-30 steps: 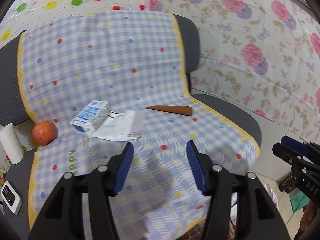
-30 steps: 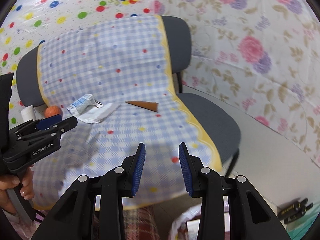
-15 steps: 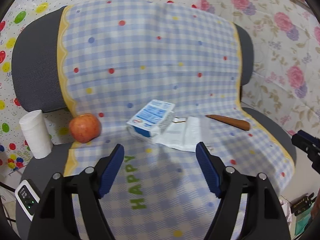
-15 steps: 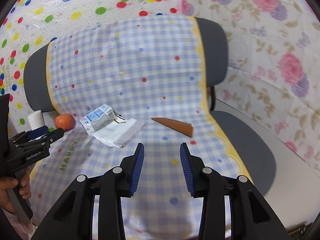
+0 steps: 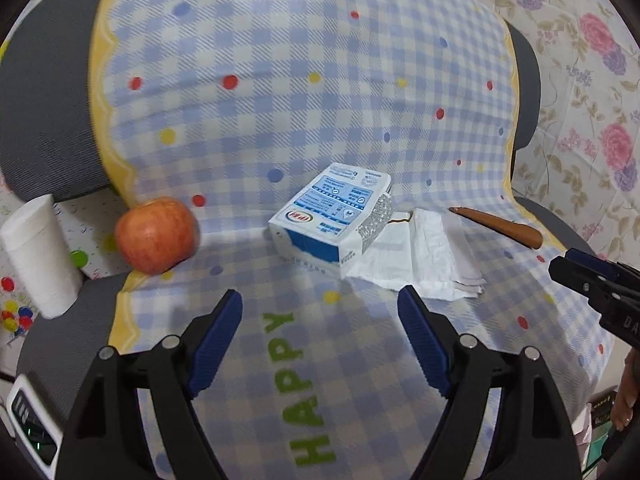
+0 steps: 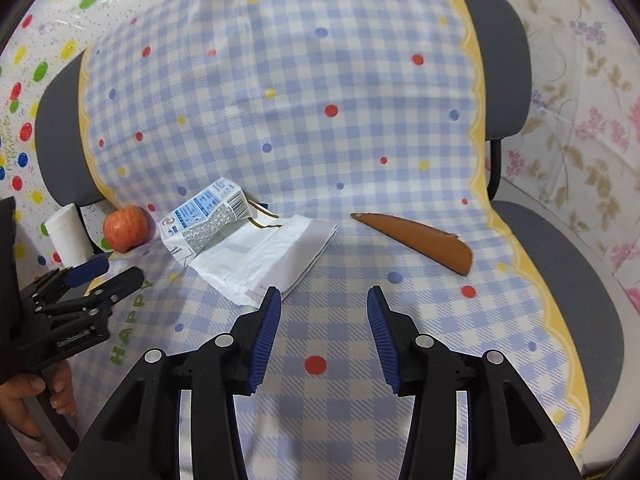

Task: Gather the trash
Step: 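Return both tools to the chair toward the milk carton and paper, then grasp the white milk carton with the left tool while the right tool approaches the white paper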

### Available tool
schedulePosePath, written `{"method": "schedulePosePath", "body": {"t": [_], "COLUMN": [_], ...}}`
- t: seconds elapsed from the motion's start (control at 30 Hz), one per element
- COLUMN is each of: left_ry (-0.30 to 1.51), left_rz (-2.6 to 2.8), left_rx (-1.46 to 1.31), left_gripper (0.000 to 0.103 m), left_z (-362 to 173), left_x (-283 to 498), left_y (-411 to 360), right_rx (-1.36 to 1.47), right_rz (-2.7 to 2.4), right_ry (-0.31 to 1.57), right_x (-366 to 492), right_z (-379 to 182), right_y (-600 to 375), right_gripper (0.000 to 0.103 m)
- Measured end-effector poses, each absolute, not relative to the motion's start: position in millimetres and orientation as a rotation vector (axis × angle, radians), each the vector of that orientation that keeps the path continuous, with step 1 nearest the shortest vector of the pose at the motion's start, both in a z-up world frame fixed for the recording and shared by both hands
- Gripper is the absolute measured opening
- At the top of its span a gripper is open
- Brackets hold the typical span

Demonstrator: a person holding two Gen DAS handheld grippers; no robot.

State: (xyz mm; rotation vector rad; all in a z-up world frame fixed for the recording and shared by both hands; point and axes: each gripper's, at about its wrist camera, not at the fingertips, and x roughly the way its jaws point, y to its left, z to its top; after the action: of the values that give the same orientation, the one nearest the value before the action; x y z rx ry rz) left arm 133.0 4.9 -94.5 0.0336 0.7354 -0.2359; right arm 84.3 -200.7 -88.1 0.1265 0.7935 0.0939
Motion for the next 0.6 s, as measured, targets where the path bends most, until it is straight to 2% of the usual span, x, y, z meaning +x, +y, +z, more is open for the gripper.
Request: {"method": "schedulePosePath", "body": {"t": [0.6], "left_ry": [0.77], "left_rz": [-0.141], "left_rx": [0.354], "left_gripper": [0.078], "left_z": [-118.3], "left_x": [215.3], "left_y": [-62.3], "right_rx": [0.138], "right_rz": [0.081], "right_ry": [0.814], "right_x": [113.5], "right_z": [-97.4], "right_y": [-208.9], "right_gripper": [0.048]}}
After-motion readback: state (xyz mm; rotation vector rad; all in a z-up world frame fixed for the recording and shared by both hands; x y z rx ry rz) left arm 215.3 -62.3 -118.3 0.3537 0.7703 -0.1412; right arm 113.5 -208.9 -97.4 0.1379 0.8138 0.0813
